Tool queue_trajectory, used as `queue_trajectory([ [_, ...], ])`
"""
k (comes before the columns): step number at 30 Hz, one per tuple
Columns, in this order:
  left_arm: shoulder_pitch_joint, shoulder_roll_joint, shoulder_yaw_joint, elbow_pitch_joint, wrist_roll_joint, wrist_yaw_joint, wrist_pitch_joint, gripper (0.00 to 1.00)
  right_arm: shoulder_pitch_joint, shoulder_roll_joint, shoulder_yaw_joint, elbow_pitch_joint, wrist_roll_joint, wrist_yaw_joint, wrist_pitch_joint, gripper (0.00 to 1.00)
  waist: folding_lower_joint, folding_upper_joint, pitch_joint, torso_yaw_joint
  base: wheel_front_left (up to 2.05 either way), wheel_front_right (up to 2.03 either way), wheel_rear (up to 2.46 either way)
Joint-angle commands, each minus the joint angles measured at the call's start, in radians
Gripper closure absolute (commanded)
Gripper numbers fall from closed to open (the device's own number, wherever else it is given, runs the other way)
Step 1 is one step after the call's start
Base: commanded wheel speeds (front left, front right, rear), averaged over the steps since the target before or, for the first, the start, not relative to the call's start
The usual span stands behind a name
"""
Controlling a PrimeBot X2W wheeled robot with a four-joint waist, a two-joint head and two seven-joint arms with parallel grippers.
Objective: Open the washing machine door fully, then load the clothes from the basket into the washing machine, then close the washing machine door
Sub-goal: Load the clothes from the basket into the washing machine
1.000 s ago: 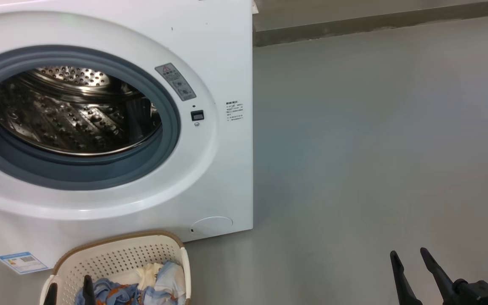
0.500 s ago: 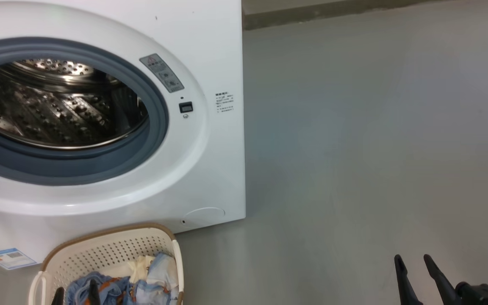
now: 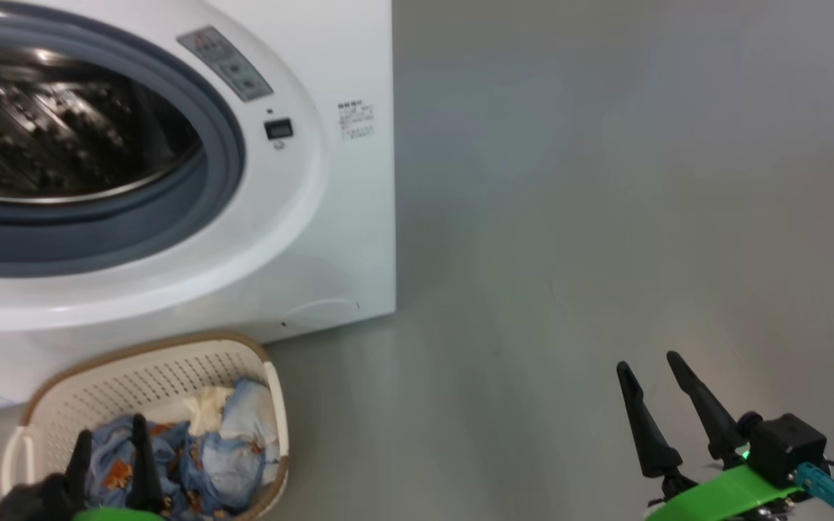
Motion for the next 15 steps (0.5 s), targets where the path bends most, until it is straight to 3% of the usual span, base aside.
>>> queue_trajectory([
  [1,-0.038,0.020,0.036,-0.006,-0.007,-0.004,-0.006,0.00,-0.027,-0.013,0.033,-0.021,-0.003,0.010,-0.012,0.00,0.0000,0.0000,0.064,-0.025,0.00,0.00,0.00],
  [7,-0.126,0.046,0.051,0.105,-0.031,-0.009,0.009,0.00,-0.077,0.006,0.031,0.002,0.005,0.010,-0.012,0.00,0.0000,0.0000,0.148,-0.051,0.00,0.00,0.00],
  [15,-0.243,0.090,0.069,0.251,-0.080,-0.019,0.107,0.00,-0.140,0.025,0.039,0.031,0.041,0.010,-0.012,0.00,0.0000,0.0000,0.252,-0.082,0.00,0.00,0.00],
])
